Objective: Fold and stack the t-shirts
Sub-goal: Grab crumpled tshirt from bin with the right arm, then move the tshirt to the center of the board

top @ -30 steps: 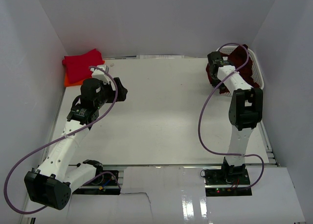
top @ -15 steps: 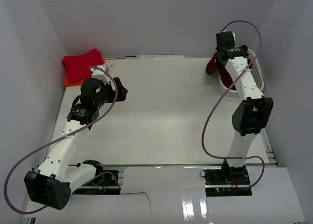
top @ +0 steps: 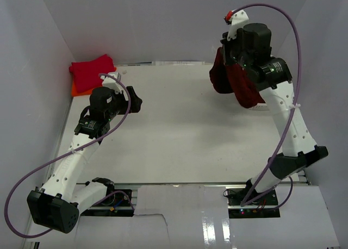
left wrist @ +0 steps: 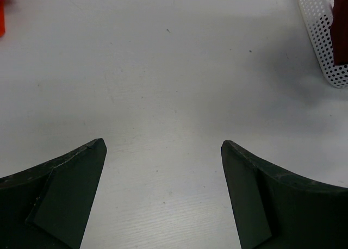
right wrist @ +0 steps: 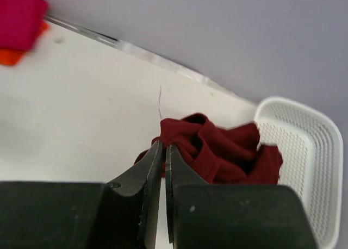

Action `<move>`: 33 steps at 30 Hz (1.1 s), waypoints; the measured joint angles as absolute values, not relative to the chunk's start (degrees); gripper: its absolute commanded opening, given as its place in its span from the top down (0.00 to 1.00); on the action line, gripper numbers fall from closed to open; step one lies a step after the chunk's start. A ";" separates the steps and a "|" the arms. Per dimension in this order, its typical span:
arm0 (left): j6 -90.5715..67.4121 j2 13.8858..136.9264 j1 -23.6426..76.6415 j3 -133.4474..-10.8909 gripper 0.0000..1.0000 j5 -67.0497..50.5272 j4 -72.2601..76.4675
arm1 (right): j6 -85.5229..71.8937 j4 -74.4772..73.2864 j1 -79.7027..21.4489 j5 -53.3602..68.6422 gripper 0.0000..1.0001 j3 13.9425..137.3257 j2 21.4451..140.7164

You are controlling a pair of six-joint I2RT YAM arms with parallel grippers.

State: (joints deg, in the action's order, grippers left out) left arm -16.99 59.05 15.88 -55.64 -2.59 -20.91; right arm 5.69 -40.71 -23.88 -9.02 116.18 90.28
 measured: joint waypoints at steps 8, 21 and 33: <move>-17.06 59.05 15.88 -55.64 0.02 -2.66 -20.88 | 6.63 -37.39 -29.15 3.38 0.92 111.79 78.13; -17.02 59.05 15.88 -55.64 0.02 -2.63 -20.95 | 6.72 -35.40 -30.39 2.28 0.92 94.65 63.16; -17.10 58.48 15.88 -55.64 0.02 -3.25 -20.99 | 4.73 -34.20 -30.41 -2.81 0.82 83.24 46.00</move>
